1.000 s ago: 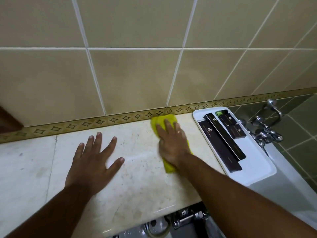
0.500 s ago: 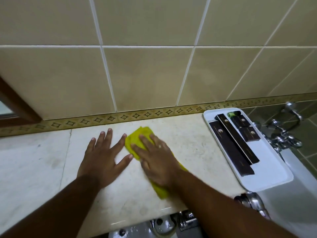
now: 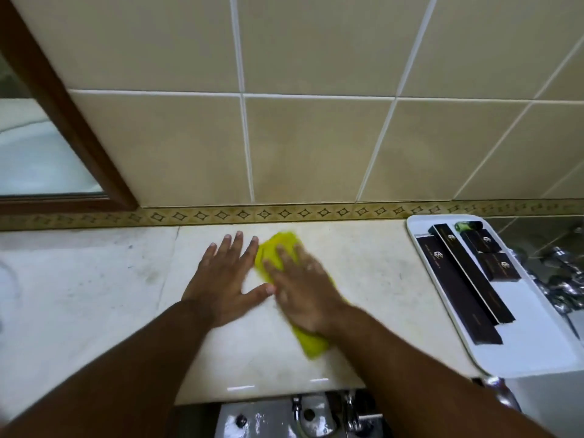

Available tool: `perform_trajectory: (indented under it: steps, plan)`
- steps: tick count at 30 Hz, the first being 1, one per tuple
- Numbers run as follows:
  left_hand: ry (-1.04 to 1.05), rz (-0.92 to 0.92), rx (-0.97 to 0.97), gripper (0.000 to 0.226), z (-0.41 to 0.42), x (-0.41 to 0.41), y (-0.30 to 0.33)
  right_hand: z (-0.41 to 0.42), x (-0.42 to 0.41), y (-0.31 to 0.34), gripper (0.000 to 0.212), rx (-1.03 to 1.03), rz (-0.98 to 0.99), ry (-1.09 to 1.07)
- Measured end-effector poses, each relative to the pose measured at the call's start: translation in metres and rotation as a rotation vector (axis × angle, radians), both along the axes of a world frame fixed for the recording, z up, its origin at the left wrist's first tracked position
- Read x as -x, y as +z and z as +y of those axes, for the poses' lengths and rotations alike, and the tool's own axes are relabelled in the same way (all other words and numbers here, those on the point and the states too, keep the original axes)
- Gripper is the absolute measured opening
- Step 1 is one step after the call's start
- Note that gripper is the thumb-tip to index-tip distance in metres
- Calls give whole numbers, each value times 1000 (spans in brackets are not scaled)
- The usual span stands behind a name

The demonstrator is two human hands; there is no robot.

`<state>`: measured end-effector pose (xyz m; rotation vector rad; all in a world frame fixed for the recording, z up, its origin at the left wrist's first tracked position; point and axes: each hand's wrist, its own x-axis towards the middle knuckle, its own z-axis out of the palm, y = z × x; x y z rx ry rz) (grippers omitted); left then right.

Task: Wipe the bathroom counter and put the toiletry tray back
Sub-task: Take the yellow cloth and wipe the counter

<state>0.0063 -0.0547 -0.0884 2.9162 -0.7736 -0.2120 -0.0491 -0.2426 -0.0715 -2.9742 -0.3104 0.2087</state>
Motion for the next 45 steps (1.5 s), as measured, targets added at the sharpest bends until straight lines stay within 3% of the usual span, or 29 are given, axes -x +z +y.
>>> perform_trajectory:
  steps: [2, 4, 7, 9, 14, 16, 21, 25, 27, 30, 33, 36, 42, 45]
  plan:
    - [-80, 19, 4, 108, 16, 4, 5, 6, 55, 2, 61, -95, -11, 196]
    - [-84, -6, -26, 100, 54, 2, 5, -23, 97, 1, 60, -92, -63, 221]
    - [197, -126, -109, 89, 147, -5, 1, -88, 101, 1, 63, -83, -74, 31]
    - [352, -110, -142, 82, 194, -7, -2, -114, 75, 0, 61, -53, -20, -126]
    - [383, -112, -109, 78, 207, -8, -14, -81, -4, -1, 59, 86, -51, -232]
    - [373, -123, -89, 76, 208, -9, -14, -30, -32, 2, 59, 118, -79, -105]
    - [353, -149, -24, 78, 207, -8, -12, 134, -66, 8, 59, 70, -35, 488]
    - [386, -110, 27, 78, 203, -5, -7, 167, -64, 16, 56, 71, 19, 607]
    - [380, -86, 41, 78, 202, -4, -3, 152, -53, 23, 56, 6, 14, 499]
    - [345, -53, 104, 81, 204, 5, 7, 118, -29, 38, 63, 35, -134, 58]
    - [420, -18, 194, 72, 192, 5, 15, 92, -16, 46, 71, 74, 68, -225]
    - [563, 52, 174, 52, 170, -11, 27, 98, -22, 43, 54, -114, 269, -256]
    - [777, 222, -97, 58, 195, -10, 55, 134, -63, 59, 18, -362, 144, -324]
    - [932, 302, -202, 57, 203, 15, 66, 161, -75, 70, 24, -294, 45, -264]
